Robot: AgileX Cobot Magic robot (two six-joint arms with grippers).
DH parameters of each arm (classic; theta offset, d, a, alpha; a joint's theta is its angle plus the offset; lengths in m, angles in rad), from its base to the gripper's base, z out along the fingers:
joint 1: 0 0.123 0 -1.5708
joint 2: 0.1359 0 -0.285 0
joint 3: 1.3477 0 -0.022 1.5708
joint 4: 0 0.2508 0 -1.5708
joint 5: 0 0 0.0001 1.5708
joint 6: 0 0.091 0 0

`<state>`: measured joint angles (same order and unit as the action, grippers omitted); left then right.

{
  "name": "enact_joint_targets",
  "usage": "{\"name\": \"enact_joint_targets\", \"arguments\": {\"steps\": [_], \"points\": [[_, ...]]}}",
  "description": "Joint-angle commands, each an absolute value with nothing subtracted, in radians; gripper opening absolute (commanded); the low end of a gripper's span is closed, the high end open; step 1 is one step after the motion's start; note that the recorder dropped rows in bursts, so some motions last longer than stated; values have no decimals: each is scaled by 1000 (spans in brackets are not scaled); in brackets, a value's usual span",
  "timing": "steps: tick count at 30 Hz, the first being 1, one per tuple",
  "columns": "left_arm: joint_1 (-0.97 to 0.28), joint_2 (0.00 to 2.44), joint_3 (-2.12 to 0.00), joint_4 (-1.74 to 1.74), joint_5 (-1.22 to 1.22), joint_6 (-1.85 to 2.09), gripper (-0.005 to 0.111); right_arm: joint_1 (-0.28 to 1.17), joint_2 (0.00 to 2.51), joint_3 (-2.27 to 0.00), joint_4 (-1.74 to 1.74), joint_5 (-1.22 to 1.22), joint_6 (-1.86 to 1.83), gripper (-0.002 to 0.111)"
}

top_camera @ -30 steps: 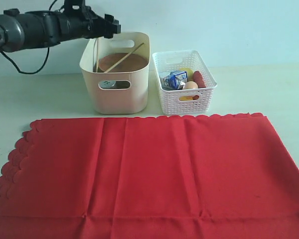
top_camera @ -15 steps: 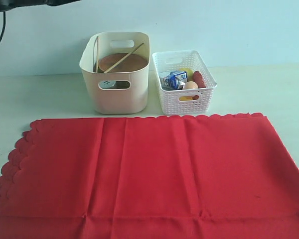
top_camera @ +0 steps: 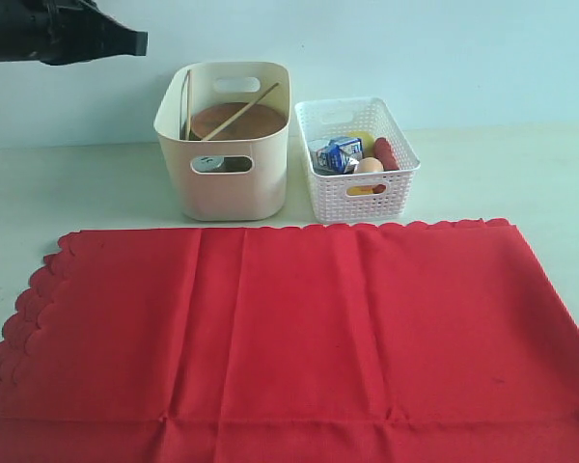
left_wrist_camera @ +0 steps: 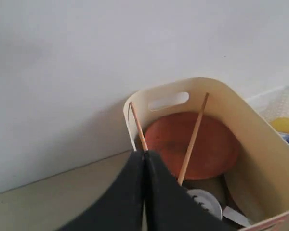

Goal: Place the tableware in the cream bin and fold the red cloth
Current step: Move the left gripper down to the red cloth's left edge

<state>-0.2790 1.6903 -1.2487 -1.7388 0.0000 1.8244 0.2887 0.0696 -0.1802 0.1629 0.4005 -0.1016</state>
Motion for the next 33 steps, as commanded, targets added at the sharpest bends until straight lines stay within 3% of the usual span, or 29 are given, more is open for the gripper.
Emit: {"name": "enact_joint_targets", "arguments": {"steps": [1,11,20,25,33], "points": [[-279,1595,-1149,-1744,0,1826,2,284,67,-176,166,388,-105,0],[-279,1424,-907,-1744,46,1824,2,284,67,-176,166,411,-102,0],[-279,1334,-744,-1703,385,1701,2,284,67,-176,216,442,-102,0],[-279,1334,-744,-1443,682,1385,2,284,67,-176,222,442,-102,0],[-279,1334,-744,-609,701,581,2,284,67,-176,231,446,-102,0]]}}
